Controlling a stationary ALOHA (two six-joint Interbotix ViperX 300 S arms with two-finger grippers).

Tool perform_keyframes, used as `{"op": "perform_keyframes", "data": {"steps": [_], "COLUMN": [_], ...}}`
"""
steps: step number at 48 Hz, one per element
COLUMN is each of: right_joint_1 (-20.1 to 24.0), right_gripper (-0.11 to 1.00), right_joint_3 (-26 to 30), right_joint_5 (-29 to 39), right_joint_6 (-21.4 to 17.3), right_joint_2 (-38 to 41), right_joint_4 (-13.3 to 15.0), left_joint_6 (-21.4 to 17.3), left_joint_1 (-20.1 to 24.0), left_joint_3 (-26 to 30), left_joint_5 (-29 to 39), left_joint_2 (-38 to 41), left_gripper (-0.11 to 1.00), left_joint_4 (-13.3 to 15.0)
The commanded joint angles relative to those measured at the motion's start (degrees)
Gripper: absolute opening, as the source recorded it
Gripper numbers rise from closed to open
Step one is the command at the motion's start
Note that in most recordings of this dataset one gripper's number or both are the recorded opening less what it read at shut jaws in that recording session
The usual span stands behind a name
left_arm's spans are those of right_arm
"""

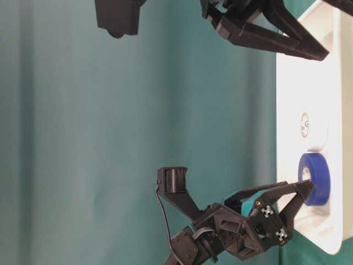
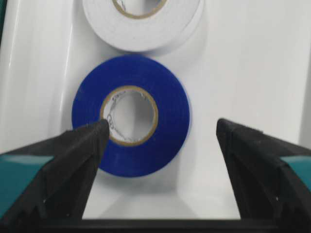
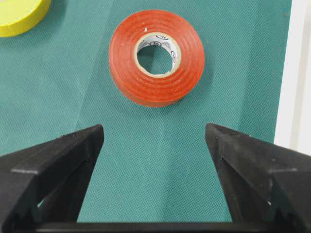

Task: Put the tape alternately from left to right into the white case.
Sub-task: 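Release the blue roll in the tray and withdraw the left gripper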

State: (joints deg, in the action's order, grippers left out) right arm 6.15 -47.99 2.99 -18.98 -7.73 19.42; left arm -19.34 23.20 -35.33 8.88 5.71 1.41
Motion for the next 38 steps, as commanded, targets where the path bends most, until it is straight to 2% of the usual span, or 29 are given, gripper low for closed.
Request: {"op": "perform_keyframes", "data": {"steps": [1, 14, 38], "right_joint_1": [0.2, 0.2, 0.2], "right_gripper": [0.83, 0.83, 0.83], "right_joint_3": [0.4, 0.4, 0.4], "right_joint_5": [-0.6, -0.6, -0.6], "right_joint_6": [-0.1, 0.0, 0.0], "right_joint_2": [-0.6, -0.6, -0.6], "right_joint_4": [0.0, 0.0, -0.1], "left_joint_6": [0.1, 0.2, 0.5], "left_joint_1": [-0.3, -3.8, -13.5], "left_joint_3": [0.5, -1.4, -5.8], "left_joint_5": [0.1, 0.3, 0.3], "left_joint_2": [-2.5, -6.9, -11.2], "left_gripper": [1.00, 1.00, 1.00], "left_joint_4": [-0.1, -0.1, 0.0]}}
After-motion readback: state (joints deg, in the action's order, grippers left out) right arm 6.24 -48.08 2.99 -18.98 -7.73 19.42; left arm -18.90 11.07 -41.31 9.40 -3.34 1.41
